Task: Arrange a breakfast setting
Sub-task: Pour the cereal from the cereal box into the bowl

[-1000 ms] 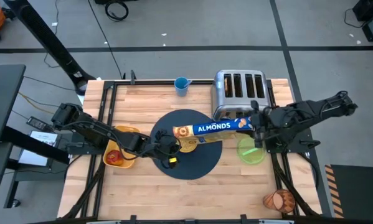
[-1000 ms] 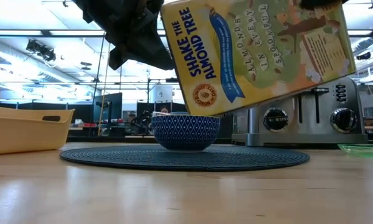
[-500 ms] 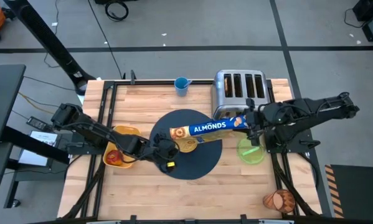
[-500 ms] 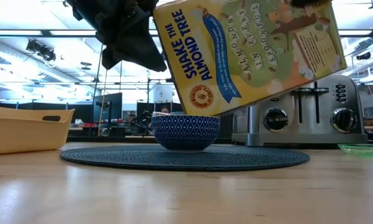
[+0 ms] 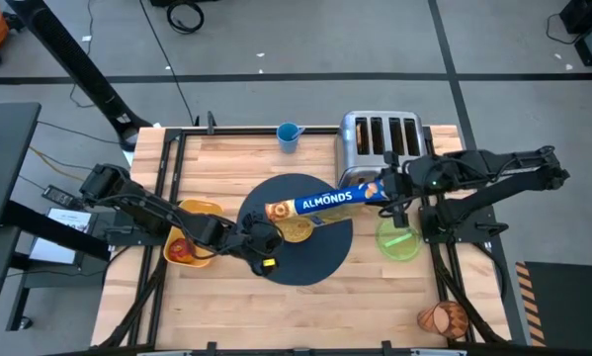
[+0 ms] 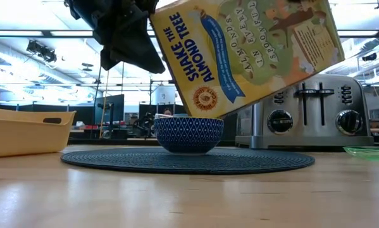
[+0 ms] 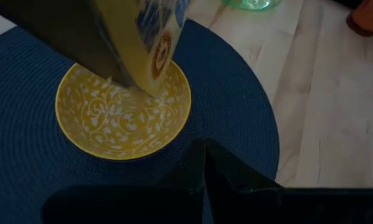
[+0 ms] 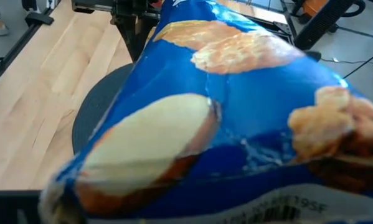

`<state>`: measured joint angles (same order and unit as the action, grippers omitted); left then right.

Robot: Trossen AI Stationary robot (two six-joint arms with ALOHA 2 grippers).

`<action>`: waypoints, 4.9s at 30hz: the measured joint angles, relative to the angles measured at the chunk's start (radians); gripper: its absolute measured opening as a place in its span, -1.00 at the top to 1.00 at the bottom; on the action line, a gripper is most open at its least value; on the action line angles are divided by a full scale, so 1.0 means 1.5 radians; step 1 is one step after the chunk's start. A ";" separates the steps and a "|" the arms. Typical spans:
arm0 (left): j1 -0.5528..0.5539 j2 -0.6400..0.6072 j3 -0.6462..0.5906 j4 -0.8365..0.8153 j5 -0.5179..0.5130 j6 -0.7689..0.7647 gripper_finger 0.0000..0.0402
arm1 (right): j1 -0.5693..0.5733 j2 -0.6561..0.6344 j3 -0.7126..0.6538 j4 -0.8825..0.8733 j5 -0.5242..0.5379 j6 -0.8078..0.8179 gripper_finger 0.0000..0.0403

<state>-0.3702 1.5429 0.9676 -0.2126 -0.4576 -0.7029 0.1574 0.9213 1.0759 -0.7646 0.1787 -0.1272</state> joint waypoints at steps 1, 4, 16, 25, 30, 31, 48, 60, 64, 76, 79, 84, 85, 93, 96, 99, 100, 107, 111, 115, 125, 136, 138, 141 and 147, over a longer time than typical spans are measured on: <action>0.000 0.000 0.000 -0.001 0.000 0.000 0.96 | -0.001 0.002 0.002 -0.001 0.000 -0.001 0.06; 0.000 -0.002 0.000 -0.002 0.000 -0.001 0.96 | -0.001 0.002 0.003 0.000 0.000 -0.002 0.06; -0.003 -0.005 0.000 -0.013 0.000 -0.013 0.96 | 0.000 0.002 0.004 0.001 0.003 -0.002 0.06; -0.003 -0.008 0.000 -0.028 0.000 -0.014 0.96 | 0.000 0.000 0.004 0.002 -0.012 -0.003 0.07; -0.003 -0.030 0.000 -0.043 -0.006 -0.017 0.96 | 0.000 0.000 0.004 0.001 -0.013 -0.003 0.07; -0.003 -0.032 0.001 -0.043 -0.007 -0.017 0.96 | 0.000 0.000 0.004 0.001 -0.014 -0.003 0.07; -0.001 -0.049 0.001 -0.065 -0.006 -0.036 0.96 | 0.034 -0.124 -0.126 0.081 0.003 0.090 0.28; 0.007 -0.057 0.001 -0.076 -0.006 -0.053 0.96 | 0.039 -0.190 -0.165 0.077 0.039 0.113 0.29; 0.009 -0.064 0.001 -0.075 -0.006 -0.053 0.96 | 0.039 -0.223 -0.205 0.119 0.039 0.128 0.29; 0.012 -0.087 0.000 -0.086 -0.012 -0.053 0.96 | 0.039 -0.335 -0.323 0.218 0.058 0.157 0.29; 0.014 -0.088 0.000 -0.086 -0.013 -0.052 0.96 | 0.039 -0.356 -0.343 0.227 0.057 0.162 0.29; 0.014 -0.092 0.000 -0.080 -0.021 -0.050 0.96 | 0.039 -0.391 -0.384 0.253 0.053 0.170 0.29; 0.014 -0.092 0.000 -0.079 -0.021 -0.049 0.96 | 0.039 -0.396 -0.391 0.263 0.052 0.170 0.29; 0.029 -0.091 0.001 -0.052 -0.026 -0.025 0.96 | 0.039 -0.429 -0.435 0.317 0.048 0.165 0.29; 0.037 -0.091 0.001 -0.047 -0.026 -0.012 0.96 | 0.039 -0.443 -0.453 0.343 0.051 0.161 0.30; 0.043 -0.091 0.001 -0.046 -0.026 -0.006 0.96 | 0.039 -0.462 -0.478 0.355 0.050 0.168 0.35; 0.044 -0.091 0.001 -0.046 -0.026 -0.005 0.96 | 0.039 -0.469 -0.484 0.354 0.049 0.171 0.37; 0.044 -0.091 0.000 -0.046 -0.026 -0.005 0.96 | 0.039 -0.520 -0.507 0.356 0.052 0.171 0.43; 0.044 -0.091 0.000 -0.046 -0.026 -0.005 0.96 | 0.039 -0.556 -0.526 0.354 0.060 0.165 0.44; 0.044 -0.091 0.000 -0.045 -0.026 -0.010 0.96 | 0.039 -0.597 -0.546 0.360 0.060 0.161 0.44; 0.044 -0.091 0.001 -0.022 -0.026 -0.012 0.96 | 0.039 -0.613 -0.558 0.369 0.042 0.150 0.44; 0.043 -0.103 0.000 0.000 -0.025 -0.012 0.96 | 0.039 -0.613 -0.545 0.395 0.018 0.142 0.44; 0.043 -0.118 0.001 0.007 -0.024 -0.007 0.96 | 0.039 -0.613 -0.536 0.392 0.017 0.139 0.44; 0.043 -0.146 0.001 0.021 -0.026 0.010 0.96 | 0.039 -0.613 -0.530 0.396 0.017 0.137 0.44; 0.043 -0.208 0.001 0.060 -0.049 0.073 0.96 | 0.039 -0.613 -0.521 0.418 0.007 0.134 0.44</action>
<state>-0.3058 1.2307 0.9684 -0.1219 -0.5309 -0.5935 0.2161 0.0025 0.2942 -0.1372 0.1898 0.0731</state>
